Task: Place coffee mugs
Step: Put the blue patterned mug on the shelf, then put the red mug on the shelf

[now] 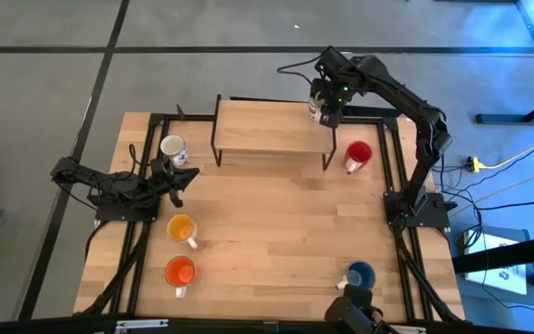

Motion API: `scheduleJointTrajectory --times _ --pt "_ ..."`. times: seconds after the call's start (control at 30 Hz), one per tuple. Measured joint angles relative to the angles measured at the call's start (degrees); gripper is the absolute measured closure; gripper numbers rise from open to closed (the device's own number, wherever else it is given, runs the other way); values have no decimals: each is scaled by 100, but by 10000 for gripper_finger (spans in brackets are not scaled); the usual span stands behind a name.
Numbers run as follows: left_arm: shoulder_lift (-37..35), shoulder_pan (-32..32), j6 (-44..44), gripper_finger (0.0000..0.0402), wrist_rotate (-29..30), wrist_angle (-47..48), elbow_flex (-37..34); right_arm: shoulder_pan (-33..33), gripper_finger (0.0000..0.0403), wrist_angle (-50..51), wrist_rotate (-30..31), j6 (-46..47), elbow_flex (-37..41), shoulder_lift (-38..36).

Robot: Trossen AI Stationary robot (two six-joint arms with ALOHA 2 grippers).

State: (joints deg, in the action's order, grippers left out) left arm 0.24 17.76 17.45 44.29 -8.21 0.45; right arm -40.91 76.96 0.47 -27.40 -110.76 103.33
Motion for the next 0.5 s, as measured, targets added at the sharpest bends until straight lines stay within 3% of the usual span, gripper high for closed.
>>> scheduleJointTrajectory --times 0.33,0.5 --pt "0 -1 0 388 -1 1 0 2 155 453 151 483 -801 0" --pt "1 -2 -2 388 -1 0 0 26 138 1059 21 1106 -1534 -53"
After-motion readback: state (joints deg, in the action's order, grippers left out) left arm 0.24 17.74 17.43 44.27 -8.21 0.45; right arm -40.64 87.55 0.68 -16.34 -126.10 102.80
